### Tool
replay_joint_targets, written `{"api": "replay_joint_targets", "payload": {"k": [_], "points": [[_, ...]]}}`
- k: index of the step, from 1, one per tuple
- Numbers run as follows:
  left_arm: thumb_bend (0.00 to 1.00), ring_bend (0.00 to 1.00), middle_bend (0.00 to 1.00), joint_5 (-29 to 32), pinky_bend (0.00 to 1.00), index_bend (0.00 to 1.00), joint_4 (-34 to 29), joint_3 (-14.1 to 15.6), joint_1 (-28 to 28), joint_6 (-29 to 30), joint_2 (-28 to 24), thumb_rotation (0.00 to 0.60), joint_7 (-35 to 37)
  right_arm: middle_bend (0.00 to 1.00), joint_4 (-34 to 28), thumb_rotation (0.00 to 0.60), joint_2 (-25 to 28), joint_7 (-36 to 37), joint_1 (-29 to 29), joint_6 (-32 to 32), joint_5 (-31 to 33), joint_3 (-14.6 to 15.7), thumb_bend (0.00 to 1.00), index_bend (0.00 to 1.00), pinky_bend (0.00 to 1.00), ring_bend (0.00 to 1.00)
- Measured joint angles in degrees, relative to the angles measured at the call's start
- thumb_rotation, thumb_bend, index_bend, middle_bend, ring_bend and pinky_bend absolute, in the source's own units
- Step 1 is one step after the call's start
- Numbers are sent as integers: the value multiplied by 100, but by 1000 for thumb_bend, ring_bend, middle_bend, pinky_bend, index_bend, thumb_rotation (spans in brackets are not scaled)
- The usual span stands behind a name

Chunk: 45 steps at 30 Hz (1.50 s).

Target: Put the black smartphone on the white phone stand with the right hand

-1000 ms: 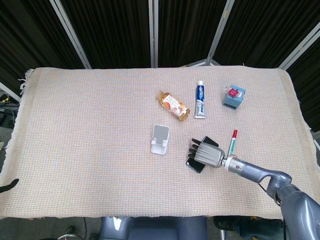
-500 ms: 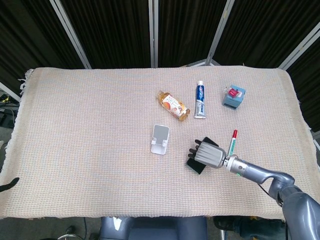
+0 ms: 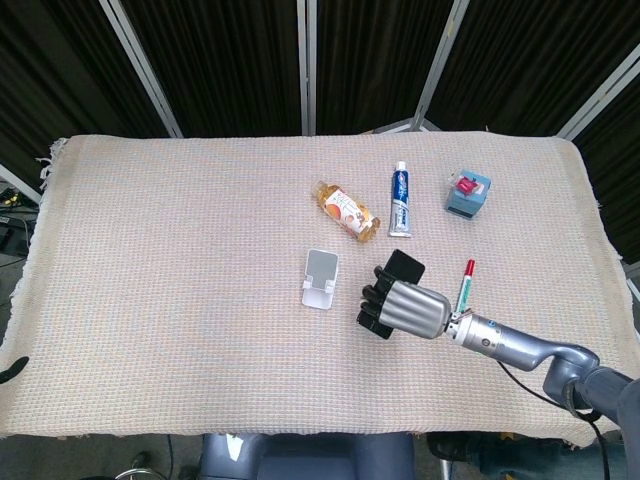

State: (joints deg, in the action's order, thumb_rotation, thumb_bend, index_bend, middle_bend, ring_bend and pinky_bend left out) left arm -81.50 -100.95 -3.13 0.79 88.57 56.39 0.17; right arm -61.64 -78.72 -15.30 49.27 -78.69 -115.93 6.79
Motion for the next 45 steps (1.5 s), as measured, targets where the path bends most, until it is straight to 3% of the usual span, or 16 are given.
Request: {"api": "replay_joint_targets", "payload": {"k": [5,10,18,30,45], "points": [[0,0,0,40,0,0,117,23,-113,-273,83,600,-6,651,-610,600,175,-1623,181,418,79,-429,169,601,332,614],[0,0,0,187,0,0,220,9,-184,-433,158,600,-25,639,-1021,600,186,-3387,460,1251,186,-885,171,591,317,614],[0,0,0,524,0,0,379,-82,-221,-580,195,600,38,622,-1320,600,-392,-5273,882,2787,626,-1444,176,583,292,614],[0,0,0,639,0,0,382,-68,-172,-563,240,600,-101,604,-1210,600,-1218,-6598,1015,3442,1195,-1744,191,562,284,614],[0,0,0,676,0,0,370,-84,-179,-572,248,600,-157,601,-793,600,-1380,-6528,1029,3506,1275,-1527,193,559,282,614]]}}
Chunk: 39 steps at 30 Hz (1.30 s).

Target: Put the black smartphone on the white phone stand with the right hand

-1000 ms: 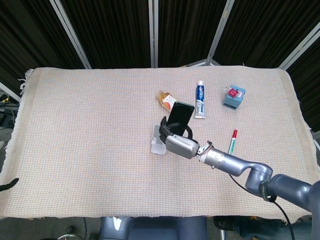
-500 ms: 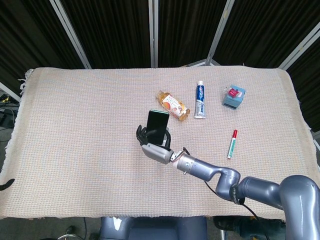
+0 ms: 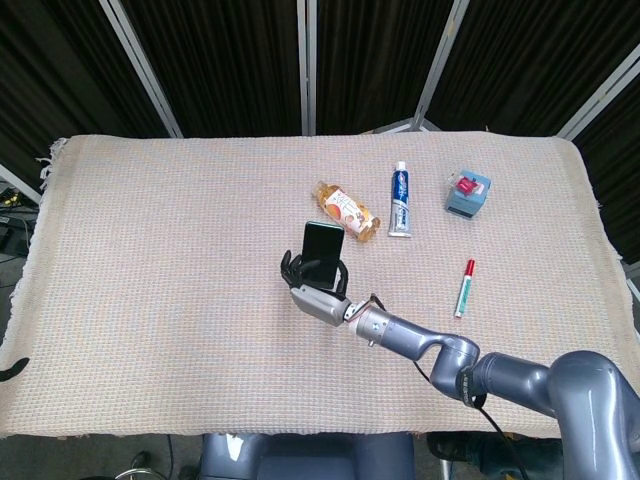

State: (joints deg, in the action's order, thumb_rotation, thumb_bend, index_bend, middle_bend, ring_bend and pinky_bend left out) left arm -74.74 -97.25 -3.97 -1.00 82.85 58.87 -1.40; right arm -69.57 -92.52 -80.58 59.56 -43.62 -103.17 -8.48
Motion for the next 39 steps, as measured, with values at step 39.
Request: {"api": "replay_joint_targets", "payload": {"k": [39], "points": [[0,0,0,32,0,0,31,0,-24,-70,12,600,-5,247,387,600,-162,504,-56,-423,45,245,169,164,262,550]]}}
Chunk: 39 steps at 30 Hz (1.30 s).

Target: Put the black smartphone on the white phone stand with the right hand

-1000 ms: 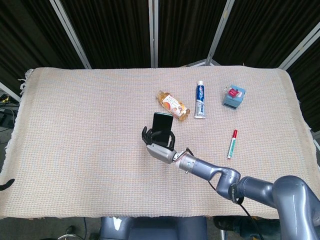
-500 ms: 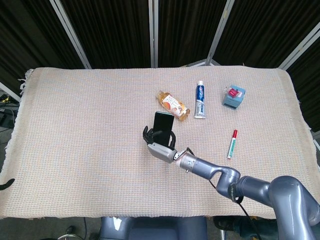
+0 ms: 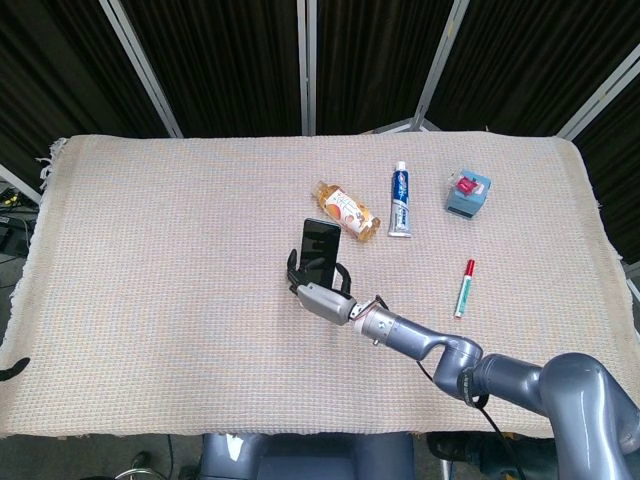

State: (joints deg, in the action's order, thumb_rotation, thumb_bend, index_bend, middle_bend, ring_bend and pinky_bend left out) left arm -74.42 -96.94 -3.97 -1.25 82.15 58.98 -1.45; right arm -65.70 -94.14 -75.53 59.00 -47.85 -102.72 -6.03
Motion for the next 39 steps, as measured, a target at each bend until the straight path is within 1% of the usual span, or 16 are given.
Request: {"api": "replay_joint_targets", "payload": {"k": [8,14,16,22,25,26,27,28,29,30,32,33,34,35,39], "points": [[0,0,0,-31,0,0,-25,8,6,14,-14,600,18,247,-170,600,165,-70,-85,-102,80,-36,169,161,262,549],[0,0,0,-112,0,0,-57,28,25,48,-49,600,92,255,-594,600,510,-69,-314,-394,169,-61,169,159,262,549],[0,0,0,-170,0,0,-75,34,38,94,-68,600,130,262,-854,600,714,-27,-463,-600,203,-75,169,159,262,549],[0,0,0,-450,0,0,-146,81,124,322,-155,600,304,265,-1874,600,1696,363,-1195,-1634,294,-59,169,158,246,549],[0,0,0,-607,0,0,-169,111,167,447,-179,600,342,241,-2300,600,2079,794,-1653,-2180,474,-48,165,148,164,526],[0,0,0,-663,0,0,-174,121,179,489,-182,600,348,217,-2416,600,2148,954,-1790,-2336,556,-45,155,141,105,489],[0,0,0,-748,0,0,-179,135,195,552,-181,600,350,180,-2570,600,2227,1190,-1976,-2530,688,-40,130,127,50,427],[0,0,0,-821,0,0,-181,149,209,606,-176,600,349,129,-2684,600,2288,1384,-2116,-2652,791,-34,85,105,14,341],[0,0,0,-898,0,0,-182,164,224,661,-169,600,345,92,-2790,600,2346,1592,-2252,-2761,884,-25,55,88,2,282],[0,0,0,-1005,0,0,-181,187,246,738,-155,600,337,44,-2917,600,2414,1893,-2430,-2910,992,-12,18,58,0,196],[0,0,0,-1148,0,0,-178,228,279,846,-130,600,327,4,-3075,600,2495,2372,-2685,-3140,1124,17,0,17,0,78],[0,0,0,-1223,0,0,-176,256,300,893,-116,600,322,0,-3159,600,2535,2708,-2851,-3279,1205,42,0,3,0,31],[0,0,0,-1266,0,0,-176,276,314,920,-106,600,317,0,-3213,600,2562,2967,-2974,-3373,1264,67,0,0,0,5],[0,0,0,-1299,0,0,-175,293,326,939,-98,600,313,0,-3260,600,2588,3227,-3100,-3458,1321,98,0,0,0,0],[0,0,0,-1371,0,0,-171,343,370,988,-88,600,333,0,-3350,600,2663,4370,-3666,-3793,1512,290,0,0,0,0]]}}
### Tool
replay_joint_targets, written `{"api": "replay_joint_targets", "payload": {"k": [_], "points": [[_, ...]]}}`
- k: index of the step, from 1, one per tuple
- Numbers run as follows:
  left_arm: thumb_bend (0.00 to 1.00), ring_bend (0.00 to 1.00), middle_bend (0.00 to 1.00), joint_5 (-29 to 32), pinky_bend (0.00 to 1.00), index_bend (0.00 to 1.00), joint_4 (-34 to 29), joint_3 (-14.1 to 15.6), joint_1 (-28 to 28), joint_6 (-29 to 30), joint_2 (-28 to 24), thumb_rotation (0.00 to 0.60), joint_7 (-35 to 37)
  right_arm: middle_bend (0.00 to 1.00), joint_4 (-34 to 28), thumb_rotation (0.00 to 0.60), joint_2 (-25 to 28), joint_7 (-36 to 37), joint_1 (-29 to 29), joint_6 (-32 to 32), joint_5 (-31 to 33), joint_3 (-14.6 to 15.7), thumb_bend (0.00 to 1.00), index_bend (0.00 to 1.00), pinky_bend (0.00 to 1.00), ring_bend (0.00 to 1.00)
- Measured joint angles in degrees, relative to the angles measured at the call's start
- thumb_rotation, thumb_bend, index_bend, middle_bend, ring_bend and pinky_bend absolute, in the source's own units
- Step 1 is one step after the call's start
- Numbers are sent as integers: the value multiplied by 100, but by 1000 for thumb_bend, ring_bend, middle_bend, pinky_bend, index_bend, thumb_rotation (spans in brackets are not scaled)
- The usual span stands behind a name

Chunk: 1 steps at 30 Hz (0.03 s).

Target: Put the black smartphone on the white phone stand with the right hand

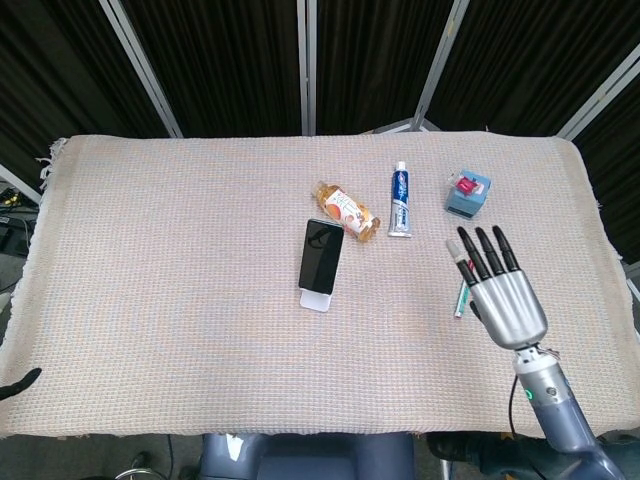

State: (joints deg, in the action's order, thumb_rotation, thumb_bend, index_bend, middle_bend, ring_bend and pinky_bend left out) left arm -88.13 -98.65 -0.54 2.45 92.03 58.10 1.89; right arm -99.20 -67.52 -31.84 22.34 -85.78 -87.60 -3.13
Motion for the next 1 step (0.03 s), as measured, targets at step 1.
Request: {"api": "replay_joint_targets", "payload": {"k": [1], "points": [[0,0,0,-6,0,0,4,6,6,4,0,600,9,0,13,600,1,223,-101,-55,16,44,0,0,0,0]]}}
